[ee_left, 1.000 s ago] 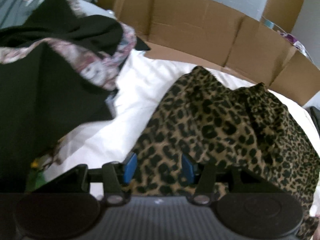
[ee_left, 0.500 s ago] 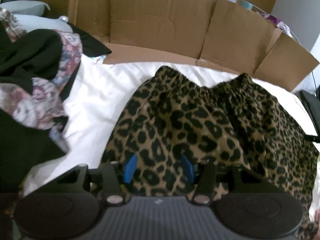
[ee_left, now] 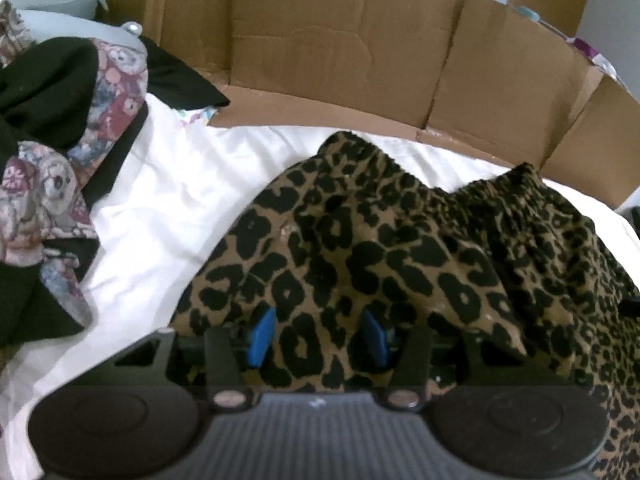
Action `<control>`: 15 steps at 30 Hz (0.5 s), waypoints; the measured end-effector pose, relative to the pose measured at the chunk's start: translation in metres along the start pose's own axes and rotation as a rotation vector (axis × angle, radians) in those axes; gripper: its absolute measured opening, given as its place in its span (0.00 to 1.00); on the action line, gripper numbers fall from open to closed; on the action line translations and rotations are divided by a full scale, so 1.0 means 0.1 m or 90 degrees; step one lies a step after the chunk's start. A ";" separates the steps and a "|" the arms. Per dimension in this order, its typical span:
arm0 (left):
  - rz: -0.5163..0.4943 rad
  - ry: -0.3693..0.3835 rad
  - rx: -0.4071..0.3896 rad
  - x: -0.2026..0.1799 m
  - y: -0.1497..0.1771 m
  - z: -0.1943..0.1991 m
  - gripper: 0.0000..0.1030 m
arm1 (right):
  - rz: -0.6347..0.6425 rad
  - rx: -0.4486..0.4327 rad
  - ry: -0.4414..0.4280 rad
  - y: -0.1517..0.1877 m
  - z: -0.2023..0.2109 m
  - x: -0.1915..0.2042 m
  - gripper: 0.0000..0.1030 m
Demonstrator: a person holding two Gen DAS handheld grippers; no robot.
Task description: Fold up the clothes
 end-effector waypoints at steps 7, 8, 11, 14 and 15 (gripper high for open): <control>0.029 -0.090 0.041 0.12 -0.25 0.00 0.26 | -0.005 -0.003 0.051 -0.16 -0.09 -0.06 0.35; 0.035 -0.086 0.033 0.10 -0.27 0.06 0.26 | -0.009 -0.004 0.056 -0.17 -0.07 -0.06 0.35; 0.038 -0.047 0.001 0.02 -0.33 0.24 0.28 | 0.003 -0.016 0.048 -0.21 0.02 0.00 0.36; 0.007 0.016 -0.027 -0.17 -0.38 0.35 0.33 | 0.029 -0.030 0.018 -0.27 0.08 0.14 0.36; -0.008 0.038 -0.033 -0.25 -0.39 0.36 0.33 | 0.037 -0.034 0.009 -0.30 0.09 0.20 0.36</control>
Point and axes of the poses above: each gripper's, at about its wrist camera, not at the fingertips, and z roughly against the way its jaws point, x to its left, y to its underside, the point moved 5 cm from there along -z, roughly the way its jaws point, and after that the axes turned 13 degrees about x, right-handed, at the moved point
